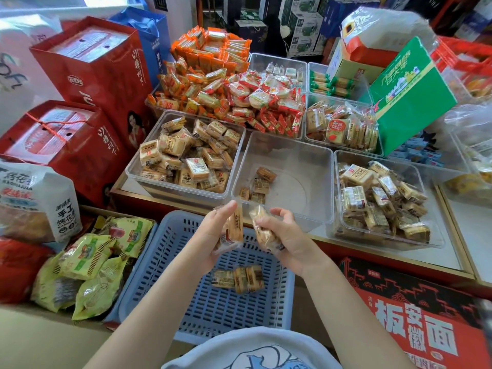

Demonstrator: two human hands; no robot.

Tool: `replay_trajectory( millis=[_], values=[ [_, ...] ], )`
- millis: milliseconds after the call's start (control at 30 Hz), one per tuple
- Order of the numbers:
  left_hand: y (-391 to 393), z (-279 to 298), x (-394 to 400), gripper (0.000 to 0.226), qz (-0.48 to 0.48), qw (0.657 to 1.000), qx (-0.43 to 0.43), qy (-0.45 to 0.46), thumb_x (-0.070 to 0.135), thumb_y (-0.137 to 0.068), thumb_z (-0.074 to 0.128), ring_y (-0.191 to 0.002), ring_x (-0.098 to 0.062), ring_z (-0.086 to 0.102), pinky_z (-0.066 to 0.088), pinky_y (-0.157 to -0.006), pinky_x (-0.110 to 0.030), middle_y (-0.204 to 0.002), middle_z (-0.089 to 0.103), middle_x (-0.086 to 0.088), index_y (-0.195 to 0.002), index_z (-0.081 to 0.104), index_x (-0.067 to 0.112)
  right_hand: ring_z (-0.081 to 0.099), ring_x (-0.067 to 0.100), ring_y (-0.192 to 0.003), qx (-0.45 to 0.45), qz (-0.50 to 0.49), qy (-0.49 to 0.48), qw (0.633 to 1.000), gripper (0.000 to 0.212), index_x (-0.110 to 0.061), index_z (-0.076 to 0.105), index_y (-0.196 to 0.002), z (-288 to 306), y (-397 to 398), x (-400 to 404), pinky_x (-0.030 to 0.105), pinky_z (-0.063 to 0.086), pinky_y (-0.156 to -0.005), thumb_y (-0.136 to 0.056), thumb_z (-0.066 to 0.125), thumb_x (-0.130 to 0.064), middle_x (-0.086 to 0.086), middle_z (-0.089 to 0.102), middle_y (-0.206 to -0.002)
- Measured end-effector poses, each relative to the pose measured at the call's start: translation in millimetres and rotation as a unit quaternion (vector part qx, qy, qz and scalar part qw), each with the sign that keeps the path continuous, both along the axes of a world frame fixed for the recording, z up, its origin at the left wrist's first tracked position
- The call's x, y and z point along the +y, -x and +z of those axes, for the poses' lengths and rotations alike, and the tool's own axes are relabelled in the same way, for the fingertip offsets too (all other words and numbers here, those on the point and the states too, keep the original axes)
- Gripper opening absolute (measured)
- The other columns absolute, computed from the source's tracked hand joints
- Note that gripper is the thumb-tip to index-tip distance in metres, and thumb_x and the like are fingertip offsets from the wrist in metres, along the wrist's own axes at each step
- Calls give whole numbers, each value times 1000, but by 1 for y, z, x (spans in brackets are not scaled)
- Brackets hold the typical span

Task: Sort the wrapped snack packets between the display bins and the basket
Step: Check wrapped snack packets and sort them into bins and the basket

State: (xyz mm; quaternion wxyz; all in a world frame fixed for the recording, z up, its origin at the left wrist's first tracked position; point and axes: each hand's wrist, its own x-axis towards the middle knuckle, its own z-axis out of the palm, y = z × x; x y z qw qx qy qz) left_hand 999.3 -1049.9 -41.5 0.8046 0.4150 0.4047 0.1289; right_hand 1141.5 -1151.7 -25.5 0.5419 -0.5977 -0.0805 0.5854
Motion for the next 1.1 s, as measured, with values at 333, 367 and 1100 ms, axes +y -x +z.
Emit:
replay_trajectory(
  millis=[333,367,1100],
  values=[
    [7,-4,13,48,85,982,-100,134,46,-78,67,-61,-16,54,42,-48,-23,-81,54,-6,-104,58,7,67,29,-90,68,-45,-103,991,55,-5,50,-134,1,-5,13,40,59,-82,-85,66,-22,19,56,-115],
    [8,-3,15,56,90,982,-96,135,46,-79,65,-66,-17,57,46,-53,-26,-85,57,-8,-116,59,4,68,31,-94,61,-46,-104,992,52,-5,50,-137,1,-4,14,44,58,-86,-90,62,-22,20,62,-116],
    [-25,-7,27,31,234,956,-70,161,22,-104,50,-94,-33,72,63,-74,-42,-105,72,-21,-126,59,2,71,37,-88,119,-151,-37,981,22,4,58,-115,1,-36,33,42,64,-76,-102,56,-12,25,64,-106]
  ],
)
